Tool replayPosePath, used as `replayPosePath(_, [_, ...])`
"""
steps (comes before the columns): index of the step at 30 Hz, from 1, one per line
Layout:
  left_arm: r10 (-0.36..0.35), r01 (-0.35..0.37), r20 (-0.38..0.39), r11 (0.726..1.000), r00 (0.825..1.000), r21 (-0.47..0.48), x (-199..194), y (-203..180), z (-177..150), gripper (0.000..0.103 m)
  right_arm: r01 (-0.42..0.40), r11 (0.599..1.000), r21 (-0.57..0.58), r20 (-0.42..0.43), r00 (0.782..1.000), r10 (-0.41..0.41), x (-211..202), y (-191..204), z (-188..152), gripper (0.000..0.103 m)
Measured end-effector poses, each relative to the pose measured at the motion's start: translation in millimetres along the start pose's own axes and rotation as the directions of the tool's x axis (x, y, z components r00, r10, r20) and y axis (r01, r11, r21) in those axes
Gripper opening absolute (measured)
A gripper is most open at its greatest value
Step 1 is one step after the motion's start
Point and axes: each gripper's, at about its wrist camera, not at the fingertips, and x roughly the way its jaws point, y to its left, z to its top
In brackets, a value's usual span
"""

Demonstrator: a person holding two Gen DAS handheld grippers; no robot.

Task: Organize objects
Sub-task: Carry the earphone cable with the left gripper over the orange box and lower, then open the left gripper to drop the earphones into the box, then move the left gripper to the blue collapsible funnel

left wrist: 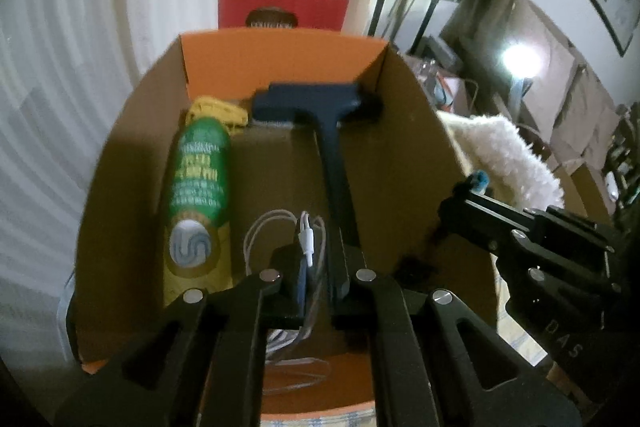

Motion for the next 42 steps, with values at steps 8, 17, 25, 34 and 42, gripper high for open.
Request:
replayPosePath(8, [0.001, -0.001, 0.009, 1.0, 1.0, -0.029, -3, 6, 1, 0.055, 0.017, 1.0, -0.008, -0.027, 0.999, -0.017, 7, -2, -5, 0.029])
replayPosePath(17, [0.024, -0.021, 0.086, 0.999, 0.996, -0.036, -27, 7, 9, 0.073, 0.009, 1.0, 0.002, 0.045, 0.999, -0.009, -26, -5, 7, 0.045])
replayPosePath(25, [0.071, -0.073, 0.187, 0.997, 0.98, 0.004, -53, -3, 12, 0.093, 0.099, 0.995, -0.017, 0.14, 0.986, -0.096, -63, -10, 8, 0.084])
replayPosePath(34, [0.086, -0.101, 0.25, 0.994, 0.965, 0.051, -70, -22, 10, 0.103, 0.155, 0.988, -0.01, 0.181, 0.972, -0.151, -94, -25, 1, 0.1])
replayPosePath(42, [0.052, -0.077, 0.273, 0.994, 0.961, 0.081, -78, -40, 6, 0.103, 0.17, 0.985, 0.013, 0.187, 0.968, -0.169, -108, -43, -6, 0.102])
